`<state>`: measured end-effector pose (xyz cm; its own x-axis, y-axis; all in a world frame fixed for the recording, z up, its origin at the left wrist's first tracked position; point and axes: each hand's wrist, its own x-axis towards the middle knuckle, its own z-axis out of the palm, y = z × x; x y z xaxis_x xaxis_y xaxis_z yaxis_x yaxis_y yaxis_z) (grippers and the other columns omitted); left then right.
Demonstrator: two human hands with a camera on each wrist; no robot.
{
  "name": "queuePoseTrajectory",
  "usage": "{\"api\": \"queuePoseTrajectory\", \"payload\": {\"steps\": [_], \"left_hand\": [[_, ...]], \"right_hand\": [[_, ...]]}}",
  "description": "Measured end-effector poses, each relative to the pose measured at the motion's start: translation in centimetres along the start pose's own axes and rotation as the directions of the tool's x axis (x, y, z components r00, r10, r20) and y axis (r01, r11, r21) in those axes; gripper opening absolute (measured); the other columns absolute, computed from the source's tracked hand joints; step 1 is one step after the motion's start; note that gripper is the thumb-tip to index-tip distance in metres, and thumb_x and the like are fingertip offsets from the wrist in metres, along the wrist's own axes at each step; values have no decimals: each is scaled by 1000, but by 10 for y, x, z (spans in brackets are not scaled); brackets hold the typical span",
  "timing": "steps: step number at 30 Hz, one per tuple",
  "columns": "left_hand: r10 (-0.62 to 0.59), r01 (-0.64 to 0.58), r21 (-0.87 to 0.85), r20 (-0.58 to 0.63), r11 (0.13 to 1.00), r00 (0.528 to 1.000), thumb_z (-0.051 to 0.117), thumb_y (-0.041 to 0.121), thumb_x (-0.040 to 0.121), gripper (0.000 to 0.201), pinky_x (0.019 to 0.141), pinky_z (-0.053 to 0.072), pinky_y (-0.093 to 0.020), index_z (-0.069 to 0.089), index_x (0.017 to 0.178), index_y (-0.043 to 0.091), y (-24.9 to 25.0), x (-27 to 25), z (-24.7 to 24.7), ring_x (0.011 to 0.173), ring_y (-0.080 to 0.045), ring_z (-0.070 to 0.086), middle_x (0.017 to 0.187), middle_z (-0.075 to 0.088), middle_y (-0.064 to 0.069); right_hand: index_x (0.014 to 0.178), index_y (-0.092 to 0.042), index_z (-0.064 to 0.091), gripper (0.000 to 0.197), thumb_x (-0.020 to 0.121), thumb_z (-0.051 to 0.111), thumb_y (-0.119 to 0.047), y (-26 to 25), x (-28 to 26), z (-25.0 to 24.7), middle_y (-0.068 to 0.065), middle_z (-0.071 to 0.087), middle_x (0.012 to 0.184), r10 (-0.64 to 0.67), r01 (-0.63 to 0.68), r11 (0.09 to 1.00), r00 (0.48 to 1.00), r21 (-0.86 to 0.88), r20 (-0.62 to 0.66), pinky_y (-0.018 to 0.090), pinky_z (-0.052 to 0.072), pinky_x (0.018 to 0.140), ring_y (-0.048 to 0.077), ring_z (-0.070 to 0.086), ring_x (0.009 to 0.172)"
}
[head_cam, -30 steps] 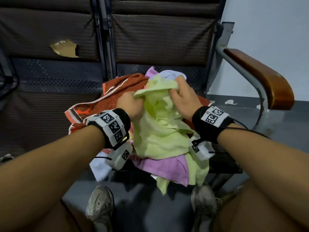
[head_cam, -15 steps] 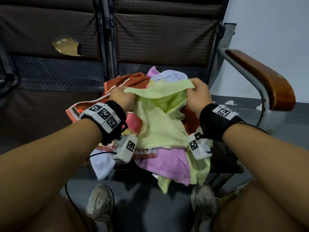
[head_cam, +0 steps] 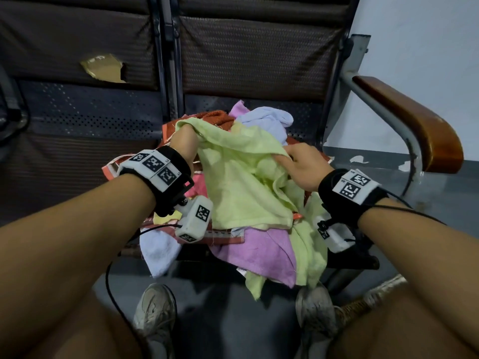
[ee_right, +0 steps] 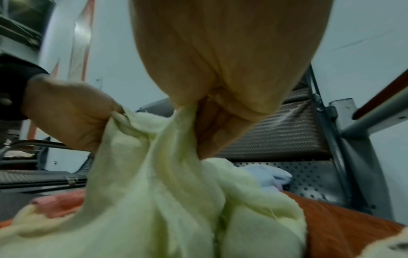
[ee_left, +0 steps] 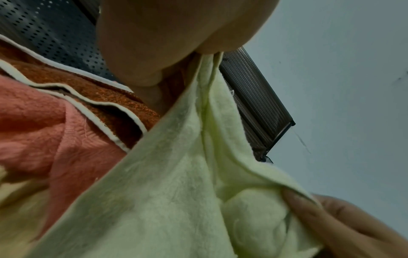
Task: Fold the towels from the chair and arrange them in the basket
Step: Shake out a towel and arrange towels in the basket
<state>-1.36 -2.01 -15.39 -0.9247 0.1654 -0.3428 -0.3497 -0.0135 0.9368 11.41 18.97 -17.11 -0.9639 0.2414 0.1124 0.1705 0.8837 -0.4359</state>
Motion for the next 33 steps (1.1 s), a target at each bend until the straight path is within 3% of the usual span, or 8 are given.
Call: {"api": "queuePoseTrajectory", "payload": {"steps": [6,8,11,15,21,24,26,33], "left_hand": [[49,-47,81,-23,996,999,42,24,98,41,93,55,-44,56,133,6,5,8,-5,103,-29,64,114,65,-11],[70,-72,91,20,993,997,49,21,96,29,76,60,-40,63,118,7,0,9,-4,90,-28,67,97,66,-8],[110,-110,-14,30,994,993,58,7,93,14,57,58,-31,70,86,10,-3,8,0,60,-22,68,76,71,-11],[116,-112,-82,47,990,992,62,5,92,7,52,57,-27,67,93,0,-1,5,6,57,-21,68,79,70,-13],[104,-99,-318,-2,943,995,49,8,92,14,51,57,-29,62,91,1,12,2,5,58,-22,71,67,72,-10],[114,-100,-363,16,926,993,49,9,90,15,53,57,-28,62,88,3,15,-3,2,60,-22,72,64,72,-7],[115,-87,-365,56,927,992,49,8,90,14,59,59,-30,62,88,4,14,-7,3,67,-23,73,72,73,-9],[66,37,-297,332,954,941,46,1,90,15,54,57,-24,60,86,4,12,-32,21,65,-16,70,81,68,-10]], "right_hand": [[70,-29,48,34,103,46,-21,-27,-6,-4,-14,49,64,-221,226,965,974,136,-47,22,33,62,1,48,63],[101,-23,67,17,99,51,-15,-27,-6,-1,-14,62,81,-221,216,967,975,132,28,26,40,73,0,53,74],[137,-25,48,42,97,56,-18,-28,-12,14,-19,49,69,-185,178,972,982,150,29,23,36,68,-7,49,61],[117,-20,53,26,97,45,-6,-40,-12,15,-16,44,60,-337,348,915,938,205,-85,12,31,58,-2,50,56],[92,-27,78,33,87,50,-10,-36,-12,27,-15,59,71,-71,168,969,889,-179,453,24,44,73,10,59,74],[90,-28,74,32,89,46,-12,-34,-8,23,-2,71,101,50,29,974,939,-224,341,33,52,89,23,64,99],[87,-27,73,30,90,46,-15,-39,-2,22,-2,72,96,6,11,995,985,-94,172,31,50,84,23,65,95],[70,-13,66,74,83,36,-80,-75,6,58,5,67,70,75,-64,996,977,-62,201,35,47,61,24,64,70]]}}
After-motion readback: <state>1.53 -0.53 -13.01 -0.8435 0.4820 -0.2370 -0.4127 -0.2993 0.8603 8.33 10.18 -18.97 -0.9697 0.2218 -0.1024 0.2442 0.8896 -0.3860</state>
